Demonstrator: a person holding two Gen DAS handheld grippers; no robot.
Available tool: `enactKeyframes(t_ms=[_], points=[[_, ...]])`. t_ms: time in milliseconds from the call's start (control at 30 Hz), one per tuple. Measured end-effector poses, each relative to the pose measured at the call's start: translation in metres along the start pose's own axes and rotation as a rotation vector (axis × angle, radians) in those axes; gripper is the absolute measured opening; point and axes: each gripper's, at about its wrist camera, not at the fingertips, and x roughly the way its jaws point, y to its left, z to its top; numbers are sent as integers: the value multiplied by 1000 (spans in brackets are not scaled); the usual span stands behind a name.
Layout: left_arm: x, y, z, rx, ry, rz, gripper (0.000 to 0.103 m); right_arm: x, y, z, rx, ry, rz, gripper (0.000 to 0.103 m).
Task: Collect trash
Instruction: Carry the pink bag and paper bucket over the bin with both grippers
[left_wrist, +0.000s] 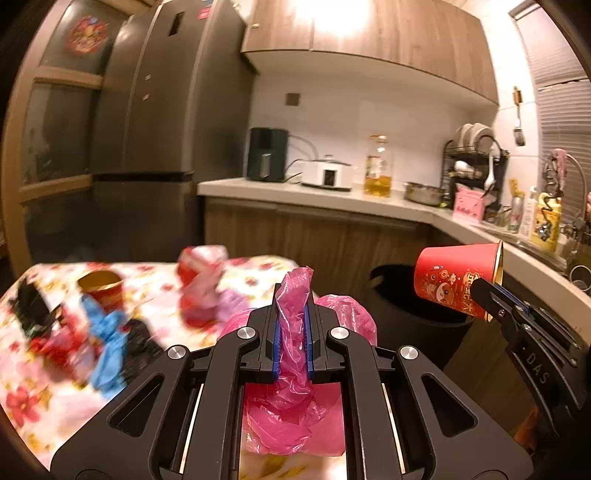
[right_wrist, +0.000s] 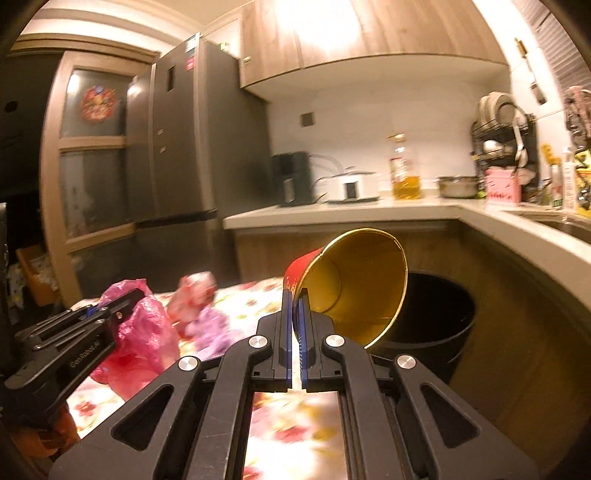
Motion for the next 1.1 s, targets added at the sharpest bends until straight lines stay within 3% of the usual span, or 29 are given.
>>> enactKeyframes(t_ms=[233, 433, 733, 1100], points=[[28, -47, 27, 39, -58, -85, 9, 16, -40, 11, 8, -36, -111, 4], [62, -76, 35, 59, -62, -139, 9, 34, -62, 11, 8, -30, -166, 4], [113, -107, 33, 67, -29, -197, 9, 56, -89, 5, 36, -1, -181, 4], [147, -123, 25, 65, 7, -224, 9, 71, -106, 1, 68, 8, -166, 4]])
